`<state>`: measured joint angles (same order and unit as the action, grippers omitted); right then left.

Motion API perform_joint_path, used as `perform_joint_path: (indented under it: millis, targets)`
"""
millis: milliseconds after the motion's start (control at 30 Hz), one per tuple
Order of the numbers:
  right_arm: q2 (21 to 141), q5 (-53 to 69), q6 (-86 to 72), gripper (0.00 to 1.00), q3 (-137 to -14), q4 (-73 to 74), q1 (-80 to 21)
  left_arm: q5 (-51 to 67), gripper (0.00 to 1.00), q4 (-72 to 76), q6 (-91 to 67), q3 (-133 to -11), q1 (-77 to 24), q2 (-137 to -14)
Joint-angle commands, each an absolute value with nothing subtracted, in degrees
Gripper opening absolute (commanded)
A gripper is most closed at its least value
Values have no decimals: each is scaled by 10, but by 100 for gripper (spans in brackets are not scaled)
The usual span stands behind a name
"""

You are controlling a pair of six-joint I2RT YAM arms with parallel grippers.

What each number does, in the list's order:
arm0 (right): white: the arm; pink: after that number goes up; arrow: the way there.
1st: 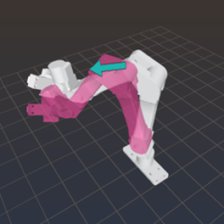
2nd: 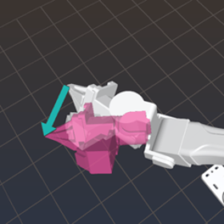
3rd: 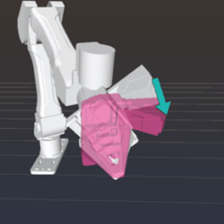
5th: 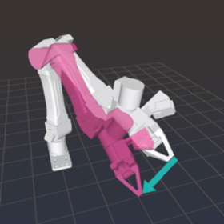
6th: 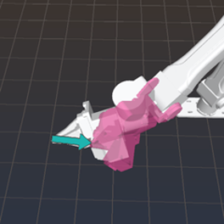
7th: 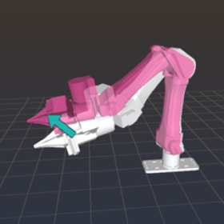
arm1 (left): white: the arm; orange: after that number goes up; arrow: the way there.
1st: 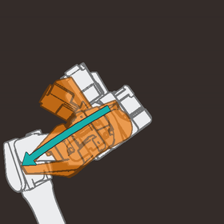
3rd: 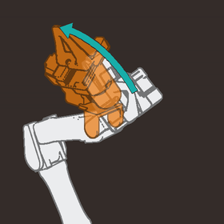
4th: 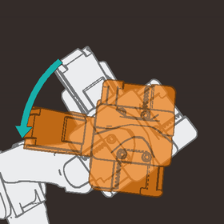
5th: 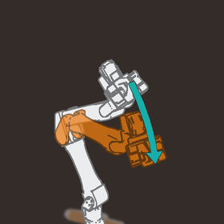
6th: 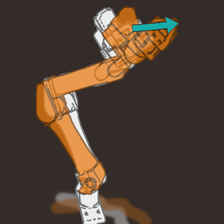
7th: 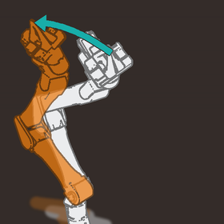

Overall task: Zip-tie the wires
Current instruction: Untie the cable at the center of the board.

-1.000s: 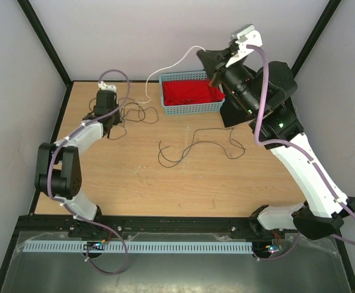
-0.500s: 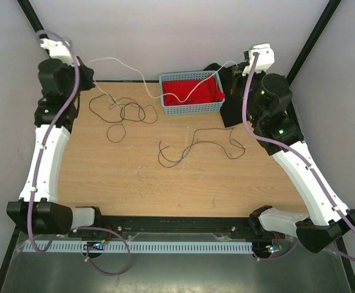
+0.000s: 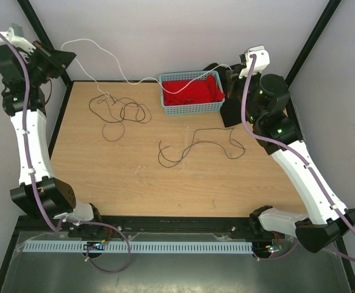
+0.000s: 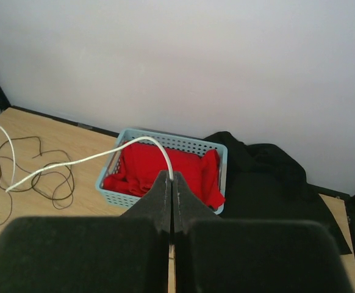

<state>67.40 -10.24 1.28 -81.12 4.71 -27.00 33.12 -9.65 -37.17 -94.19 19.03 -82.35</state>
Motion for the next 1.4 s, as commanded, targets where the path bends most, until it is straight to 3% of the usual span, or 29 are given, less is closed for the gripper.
perform_joint_path:
  millis: [0,267,500,733,900,1067,1367]
  targets:
    - [674,-68,2,0,-812,35,-268,408,0,-42,-468,-993,202,-833]
    - [675,-49,-2,0,-804,18,-268,438,0,-35,-559,-1136,218,-884]
    - [675,-42,-5,0,-794,14,-267,421,0,-34,-587,-1177,239,-900]
    - [671,-33,-12,0,-782,10,-267,425,0,-32,-547,-1008,238,-864]
    - [672,-27,-17,0,-777,10,-267,421,0,-33,-506,-964,227,-839]
    - [669,-15,-24,0,-759,6,-268,340,0,-47,-446,-853,192,-796]
    - [660,-75,-16,0,-771,67,-218,337,0,-108,-370,-899,167,-762]
